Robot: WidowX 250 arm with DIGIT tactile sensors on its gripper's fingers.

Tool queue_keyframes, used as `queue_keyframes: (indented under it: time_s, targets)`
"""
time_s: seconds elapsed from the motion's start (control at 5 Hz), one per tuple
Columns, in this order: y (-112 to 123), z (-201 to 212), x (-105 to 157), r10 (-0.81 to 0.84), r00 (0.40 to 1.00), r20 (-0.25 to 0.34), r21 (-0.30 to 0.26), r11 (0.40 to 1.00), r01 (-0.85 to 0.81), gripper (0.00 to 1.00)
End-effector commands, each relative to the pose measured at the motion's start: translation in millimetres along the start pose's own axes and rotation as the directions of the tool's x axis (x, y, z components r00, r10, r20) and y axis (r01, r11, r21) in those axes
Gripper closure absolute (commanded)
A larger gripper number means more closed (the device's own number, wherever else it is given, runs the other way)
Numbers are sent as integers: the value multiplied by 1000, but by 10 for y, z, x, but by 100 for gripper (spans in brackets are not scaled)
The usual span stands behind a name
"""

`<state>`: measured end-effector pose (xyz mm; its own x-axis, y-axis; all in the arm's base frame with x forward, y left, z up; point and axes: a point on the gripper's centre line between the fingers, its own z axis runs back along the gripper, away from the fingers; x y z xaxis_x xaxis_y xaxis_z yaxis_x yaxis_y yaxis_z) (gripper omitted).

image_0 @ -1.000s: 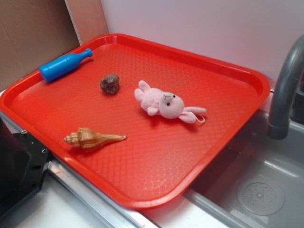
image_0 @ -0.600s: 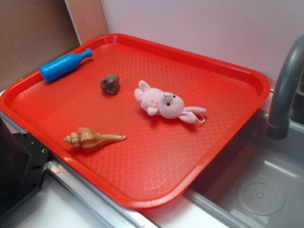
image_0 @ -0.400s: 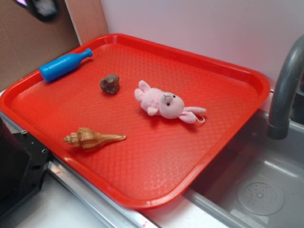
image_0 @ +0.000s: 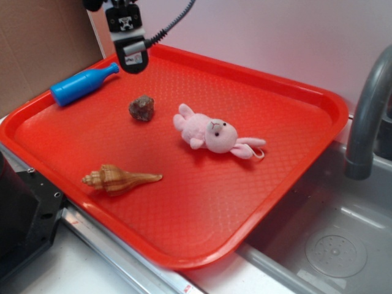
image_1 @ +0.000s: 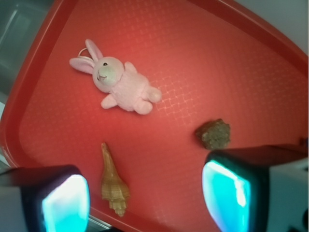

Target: Grab the pink bunny.

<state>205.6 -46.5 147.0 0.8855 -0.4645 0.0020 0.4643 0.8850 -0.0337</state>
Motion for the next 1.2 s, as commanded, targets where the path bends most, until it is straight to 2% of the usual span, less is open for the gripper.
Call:
queue_keyframes:
  time_s: [0.0, 0.2, 0.4, 0.6, 0.8, 1.0]
  targets:
    - [-16, 116, 67, -2, 999, 49, 15, 1000, 2, 0]
    - [-43, -171, 486, -248, 964, -92, 53, 966, 254, 0]
    - [-210, -389, 776, -462, 868, -184, 135, 863, 488, 0]
    - [-360, -565, 793, -663, 725, -188, 125, 716, 687, 0]
    - [-431, -620, 668, -757, 636, -150, 152, 617, 772, 0]
    - [-441, -682, 546, -773, 632, -65, 134, 620, 773, 0]
